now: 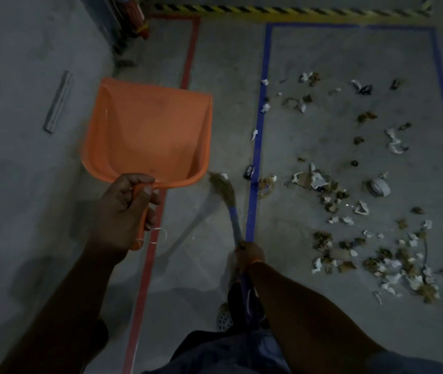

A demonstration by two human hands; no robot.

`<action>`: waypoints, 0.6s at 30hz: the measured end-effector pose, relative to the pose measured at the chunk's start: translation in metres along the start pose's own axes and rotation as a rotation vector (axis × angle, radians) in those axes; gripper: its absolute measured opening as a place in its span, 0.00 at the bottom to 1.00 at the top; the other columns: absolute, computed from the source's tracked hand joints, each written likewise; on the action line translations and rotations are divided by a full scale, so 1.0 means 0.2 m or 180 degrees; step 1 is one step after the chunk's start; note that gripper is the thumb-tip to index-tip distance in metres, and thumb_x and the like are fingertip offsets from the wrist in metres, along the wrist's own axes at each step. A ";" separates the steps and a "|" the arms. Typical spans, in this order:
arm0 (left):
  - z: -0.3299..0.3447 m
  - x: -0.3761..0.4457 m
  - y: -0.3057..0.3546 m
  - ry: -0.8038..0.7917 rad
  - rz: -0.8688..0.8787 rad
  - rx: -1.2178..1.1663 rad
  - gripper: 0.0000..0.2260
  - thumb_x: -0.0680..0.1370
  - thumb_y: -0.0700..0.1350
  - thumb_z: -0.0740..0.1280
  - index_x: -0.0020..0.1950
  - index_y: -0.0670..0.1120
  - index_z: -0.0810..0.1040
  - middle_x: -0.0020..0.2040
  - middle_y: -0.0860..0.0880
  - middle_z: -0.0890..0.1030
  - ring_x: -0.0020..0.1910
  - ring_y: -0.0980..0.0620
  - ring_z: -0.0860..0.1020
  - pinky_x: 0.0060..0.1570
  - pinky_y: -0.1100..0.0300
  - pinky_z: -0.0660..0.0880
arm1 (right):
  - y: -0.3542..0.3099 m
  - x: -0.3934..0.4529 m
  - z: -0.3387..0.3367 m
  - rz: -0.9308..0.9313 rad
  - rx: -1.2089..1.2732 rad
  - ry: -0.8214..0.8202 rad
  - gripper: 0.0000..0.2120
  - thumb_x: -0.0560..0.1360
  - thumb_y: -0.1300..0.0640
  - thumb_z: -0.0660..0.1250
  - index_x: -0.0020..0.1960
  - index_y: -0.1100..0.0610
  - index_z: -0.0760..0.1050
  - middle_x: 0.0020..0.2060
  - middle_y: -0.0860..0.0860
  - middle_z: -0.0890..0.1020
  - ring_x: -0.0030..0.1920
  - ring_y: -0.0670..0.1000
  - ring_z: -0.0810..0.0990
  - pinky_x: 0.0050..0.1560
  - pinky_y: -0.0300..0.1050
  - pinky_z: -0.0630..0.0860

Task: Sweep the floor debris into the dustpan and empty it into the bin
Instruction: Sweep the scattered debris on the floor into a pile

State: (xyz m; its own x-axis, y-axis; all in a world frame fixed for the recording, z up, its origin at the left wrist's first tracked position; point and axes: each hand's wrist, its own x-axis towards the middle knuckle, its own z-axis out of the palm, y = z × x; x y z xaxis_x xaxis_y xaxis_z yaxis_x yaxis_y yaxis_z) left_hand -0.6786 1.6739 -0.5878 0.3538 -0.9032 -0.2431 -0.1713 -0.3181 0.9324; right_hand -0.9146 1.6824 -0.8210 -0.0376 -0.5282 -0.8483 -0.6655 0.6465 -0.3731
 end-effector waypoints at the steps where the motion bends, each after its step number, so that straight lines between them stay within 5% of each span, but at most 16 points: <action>1: 0.04 0.05 0.02 -0.0062 0.0028 -0.0010 0.04 0.85 0.41 0.63 0.59 0.46 0.76 0.40 0.47 0.81 0.26 0.51 0.74 0.31 0.54 0.70 | 0.04 0.05 -0.08 0.0062 0.0074 0.0096 0.13 0.79 0.57 0.63 0.61 0.61 0.77 0.55 0.59 0.81 0.34 0.49 0.77 0.21 0.30 0.68; 4: 0.17 0.16 0.09 -0.0297 0.0150 -0.0023 0.04 0.85 0.40 0.62 0.58 0.45 0.76 0.40 0.47 0.81 0.27 0.51 0.75 0.27 0.60 0.72 | 0.16 0.19 -0.31 0.0215 0.0250 0.0371 0.12 0.75 0.57 0.64 0.56 0.59 0.79 0.48 0.61 0.83 0.42 0.59 0.85 0.39 0.48 0.82; 8: 0.31 0.28 0.17 -0.0572 0.0167 -0.0045 0.05 0.85 0.40 0.63 0.57 0.47 0.77 0.40 0.45 0.81 0.27 0.52 0.75 0.26 0.60 0.72 | 0.15 0.15 -0.55 0.0471 0.0957 0.0901 0.07 0.78 0.57 0.64 0.52 0.59 0.77 0.42 0.61 0.82 0.34 0.60 0.83 0.25 0.44 0.78; 13: 0.43 0.44 0.25 -0.0865 0.0378 -0.0050 0.06 0.85 0.41 0.63 0.56 0.50 0.78 0.41 0.47 0.82 0.28 0.51 0.75 0.27 0.58 0.73 | 0.12 0.17 -0.62 0.0510 0.1179 0.1315 0.13 0.79 0.52 0.62 0.55 0.61 0.77 0.39 0.55 0.82 0.32 0.56 0.83 0.33 0.52 0.83; 18: 0.49 0.56 0.31 -0.1014 0.0400 -0.0094 0.06 0.85 0.40 0.63 0.56 0.49 0.78 0.41 0.46 0.82 0.28 0.50 0.75 0.27 0.58 0.73 | 0.02 0.17 -0.62 0.0074 0.1102 0.1245 0.14 0.80 0.54 0.60 0.65 0.52 0.74 0.37 0.52 0.79 0.33 0.53 0.82 0.27 0.44 0.80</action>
State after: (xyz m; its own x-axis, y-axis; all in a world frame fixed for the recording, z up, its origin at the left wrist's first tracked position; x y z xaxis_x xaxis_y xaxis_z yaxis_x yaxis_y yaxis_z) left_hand -0.7395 1.5241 -0.5843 0.0257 -0.9809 -0.1927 -0.1671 -0.1943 0.9666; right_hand -1.0114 1.5995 -0.8045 -0.3691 -0.6350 -0.6786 -0.3783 0.7696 -0.5144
